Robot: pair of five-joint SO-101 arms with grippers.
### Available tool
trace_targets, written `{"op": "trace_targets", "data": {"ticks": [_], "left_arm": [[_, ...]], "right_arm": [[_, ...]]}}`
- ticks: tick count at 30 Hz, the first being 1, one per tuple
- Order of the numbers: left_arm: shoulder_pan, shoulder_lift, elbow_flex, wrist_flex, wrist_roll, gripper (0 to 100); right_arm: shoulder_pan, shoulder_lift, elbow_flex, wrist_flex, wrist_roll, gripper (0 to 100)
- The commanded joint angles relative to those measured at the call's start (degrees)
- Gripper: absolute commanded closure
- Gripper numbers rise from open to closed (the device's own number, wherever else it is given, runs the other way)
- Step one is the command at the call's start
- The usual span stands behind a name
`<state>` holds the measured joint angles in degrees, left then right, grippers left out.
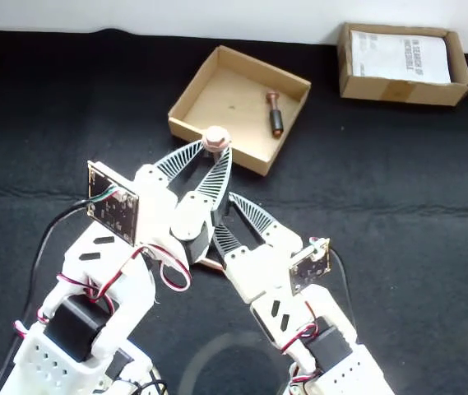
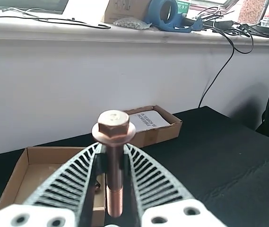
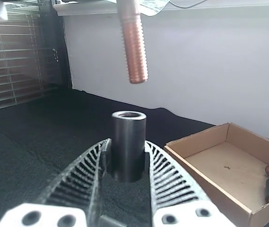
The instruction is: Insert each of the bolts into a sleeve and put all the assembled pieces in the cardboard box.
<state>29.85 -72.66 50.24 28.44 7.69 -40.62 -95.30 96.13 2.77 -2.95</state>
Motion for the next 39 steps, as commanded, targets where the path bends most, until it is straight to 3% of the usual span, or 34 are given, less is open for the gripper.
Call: {"op": "trace_targets", "data": {"ticks": [1,27,39], "left_arm": [[-0.4,0.04,-1.45,0.0,0.0,99],[-0.75,-0.04,4.79,0.09,0.0,99],[1.89,0.4,7.52,6.77,4.31,99]], "right_arm": [[0.84,-0.31,7.52,-0.04,0.62,99.1],[3.21,-0.31,7.08,-0.31,0.88,99.1],[3.03,-0.31,7.08,-0.31,0.88,99.1]]}}
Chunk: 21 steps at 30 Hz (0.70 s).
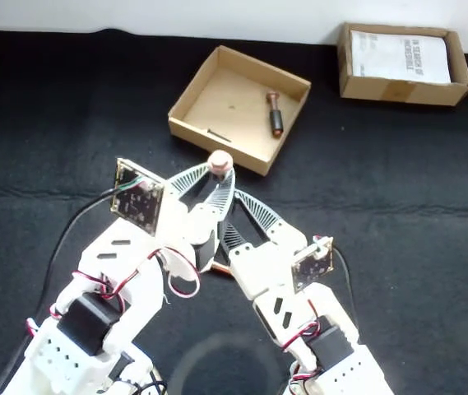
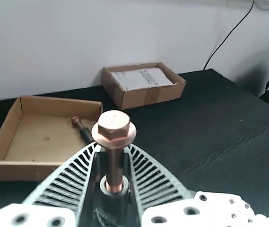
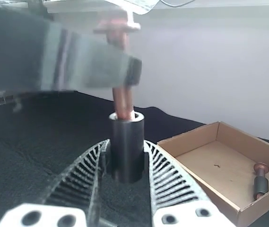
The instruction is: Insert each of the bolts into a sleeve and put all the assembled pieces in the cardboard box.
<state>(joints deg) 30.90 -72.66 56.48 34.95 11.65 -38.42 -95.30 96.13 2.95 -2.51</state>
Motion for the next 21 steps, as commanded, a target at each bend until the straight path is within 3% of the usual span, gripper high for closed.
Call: {"op": "trace_targets", "data": {"ticks": [1,5,12,17,21], "left_arm": [[0.75,0.48,2.51,0.18,0.35,99],[0.48,0.48,6.55,0.18,0.26,98],[-2.24,0.04,6.73,0.44,0.53,79],[-4.7,-0.13,6.02,0.7,0.53,78],[-5.49,-0.13,1.71,5.36,0.53,78]], "right_arm": [[0.75,-0.31,6.73,-0.48,0.44,99.1],[0.31,-0.31,5.14,-0.22,0.53,99.1],[0.31,-0.04,4.97,-0.13,0.53,99.1],[0.31,-0.04,4.62,-0.13,0.53,99.1],[0.57,0.04,4.62,-0.13,0.53,99.1]]}}
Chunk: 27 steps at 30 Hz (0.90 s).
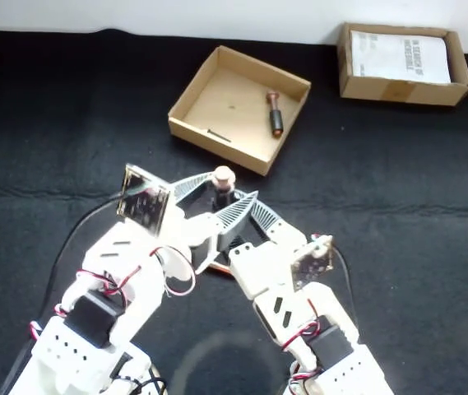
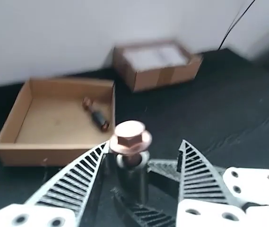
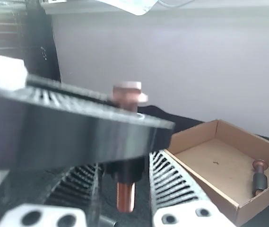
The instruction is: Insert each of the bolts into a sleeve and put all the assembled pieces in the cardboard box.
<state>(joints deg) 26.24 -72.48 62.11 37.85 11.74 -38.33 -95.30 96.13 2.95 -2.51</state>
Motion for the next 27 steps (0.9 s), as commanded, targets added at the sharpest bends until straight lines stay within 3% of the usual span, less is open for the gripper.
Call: {"op": "trace_targets", "data": {"ticks": [1,12,20,27], "left_arm": [[-0.84,-0.31,-5.23,4.04,0.44,78],[-1.01,-0.4,-19.03,20.31,0.44,79],[-0.92,-0.4,-29.67,28.84,0.26,100],[-0.92,-7.52,-29.76,34.2,0.09,99]], "right_arm": [[0.48,0.04,4.62,-0.13,0.53,99.1],[0.92,0.04,4.62,-0.13,0.53,99.1],[6.55,0.04,4.7,-0.04,0.53,99.1],[12.53,0.04,0.22,2.42,0.53,99.1]]}}
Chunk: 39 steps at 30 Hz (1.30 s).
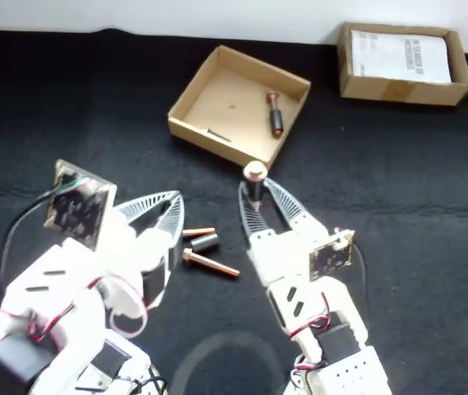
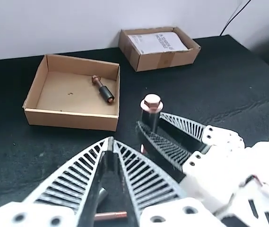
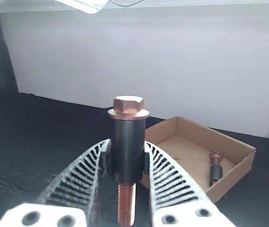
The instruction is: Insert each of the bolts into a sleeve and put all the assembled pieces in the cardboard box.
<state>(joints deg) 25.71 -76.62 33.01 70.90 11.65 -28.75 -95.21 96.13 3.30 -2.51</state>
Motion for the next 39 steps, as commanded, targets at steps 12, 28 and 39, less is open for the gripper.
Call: {"op": "trace_targets", "data": {"ticks": [12,28,39], "left_arm": [[-19.56,-27.38,15.08,7.47,0.09,99],[-35.74,-26.77,34.68,7.91,0.18,99],[-35.74,-26.77,49.63,-0.18,0.18,99]], "right_arm": [[3.82,0.22,-23.87,26.95,0.35,99.1],[5.76,36.7,-65.89,38.73,0.18,99.1],[5.76,57.98,-80.22,43.21,0.18,99.1]]}}
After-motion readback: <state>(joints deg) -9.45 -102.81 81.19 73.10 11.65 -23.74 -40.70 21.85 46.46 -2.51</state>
